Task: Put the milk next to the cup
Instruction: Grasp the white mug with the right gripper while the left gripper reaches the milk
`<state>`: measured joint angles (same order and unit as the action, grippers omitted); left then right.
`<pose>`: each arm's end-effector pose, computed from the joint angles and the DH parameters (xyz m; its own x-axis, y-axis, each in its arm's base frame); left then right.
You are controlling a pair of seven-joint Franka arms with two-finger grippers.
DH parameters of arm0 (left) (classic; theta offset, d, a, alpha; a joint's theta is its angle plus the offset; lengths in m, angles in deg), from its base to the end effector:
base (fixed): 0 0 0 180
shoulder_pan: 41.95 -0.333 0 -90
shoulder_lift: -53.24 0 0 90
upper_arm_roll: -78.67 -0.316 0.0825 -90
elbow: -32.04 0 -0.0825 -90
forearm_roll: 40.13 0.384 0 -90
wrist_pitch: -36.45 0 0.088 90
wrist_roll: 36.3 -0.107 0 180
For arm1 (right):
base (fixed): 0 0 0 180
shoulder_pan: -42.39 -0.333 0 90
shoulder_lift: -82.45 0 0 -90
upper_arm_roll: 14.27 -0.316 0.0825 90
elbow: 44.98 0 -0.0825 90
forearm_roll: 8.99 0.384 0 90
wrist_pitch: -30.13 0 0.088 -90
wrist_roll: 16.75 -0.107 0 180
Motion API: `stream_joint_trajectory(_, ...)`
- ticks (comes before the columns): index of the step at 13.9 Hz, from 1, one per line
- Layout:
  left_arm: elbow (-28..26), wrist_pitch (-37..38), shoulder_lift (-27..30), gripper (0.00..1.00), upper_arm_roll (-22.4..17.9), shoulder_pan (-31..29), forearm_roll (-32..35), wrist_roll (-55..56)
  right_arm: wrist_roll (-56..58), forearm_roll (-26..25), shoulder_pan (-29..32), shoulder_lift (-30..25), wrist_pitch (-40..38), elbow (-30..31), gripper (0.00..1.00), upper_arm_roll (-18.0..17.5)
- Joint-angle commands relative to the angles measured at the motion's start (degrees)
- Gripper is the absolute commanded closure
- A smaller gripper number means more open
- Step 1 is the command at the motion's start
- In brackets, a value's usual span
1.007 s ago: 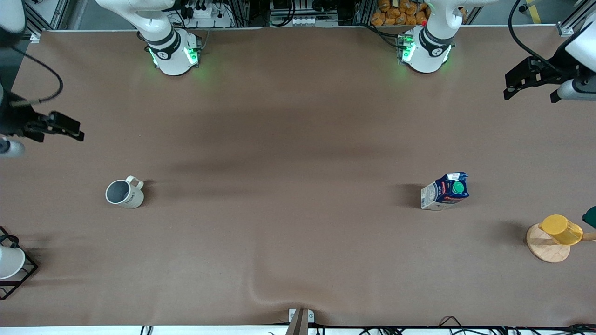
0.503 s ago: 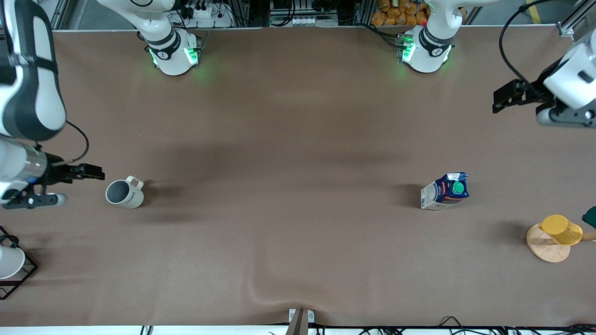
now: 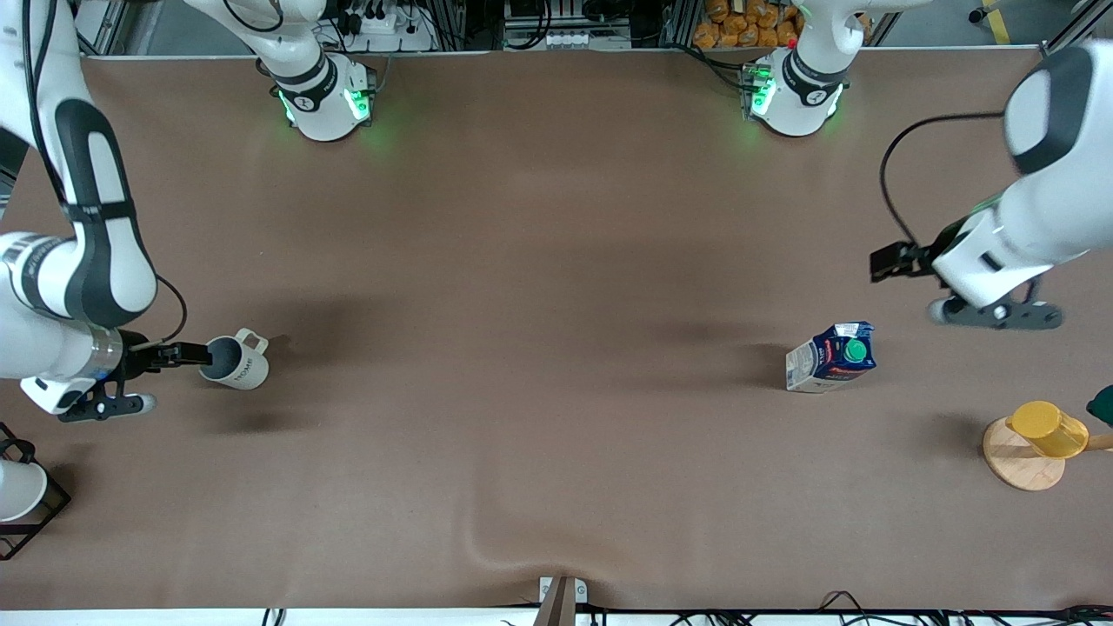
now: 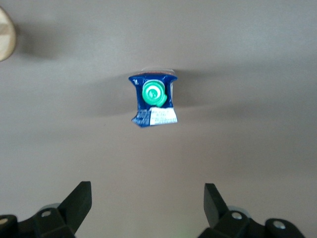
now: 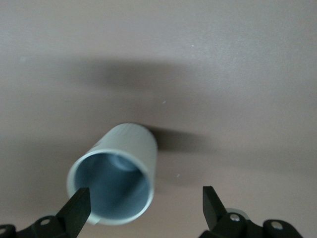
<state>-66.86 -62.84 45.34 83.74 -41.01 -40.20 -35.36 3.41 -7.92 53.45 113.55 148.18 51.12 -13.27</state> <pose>0.5868 -0.0595 0.4854 0.9876 -0.0880 -0.1304 -0.0873 -0.9961 0.0112 0.6454 -0.1357 0.2749 0.9798 0.1356 -0.1472 0.1280 -0.9899 -0.0603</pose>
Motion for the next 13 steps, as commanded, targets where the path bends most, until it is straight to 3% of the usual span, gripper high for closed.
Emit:
stream_joint_trajectory(1, -3.2, -3.0, 1.0, 0.0, 0.3, 0.2, 0.5, 0.3, 1.3, -0.2, 1.1, 2.2, 2.5, 0.4, 0.15, -0.9)
stream_joint_trajectory(3, -2.9, -3.2, 0.4, 0.0, 0.3, 0.3, 0.5, 0.3, 1.2, -0.2, 0.7, 2.2, 7.2, 3.8, 0.46, -1.0)
stream_joint_trajectory(4, -2.9, -3.8, 0.3, 0.0, 0.3, 0.2, 0.6, 0.4, 1.2, 0.0, 0.7, 2.2, 8.1, 4.7, 0.79, -1.2)
stream_joint_trajectory(5, -2.9, -4.2, -0.1, 0.0, 0.2, 0.3, 0.7, 0.4, 1.0, 0.0, 0.5, 2.0, 7.6, 4.6, 1.0, -1.3)
stream_joint_trajectory(8, -2.8, -5.0, -1.1, 0.0, 0.3, 0.3, 1.0, 0.4, 0.2, 0.0, -0.9, 1.1, 3.7, 2.5, 1.0, -1.3)
stream_joint_trajectory(13, -2.7, -5.9, -2.6, 0.0, 0.3, 0.2, 1.0, 0.4, -14.8, 0.3, -8.2, 0.9, -16.7, -11.0, 1.0, -1.4)
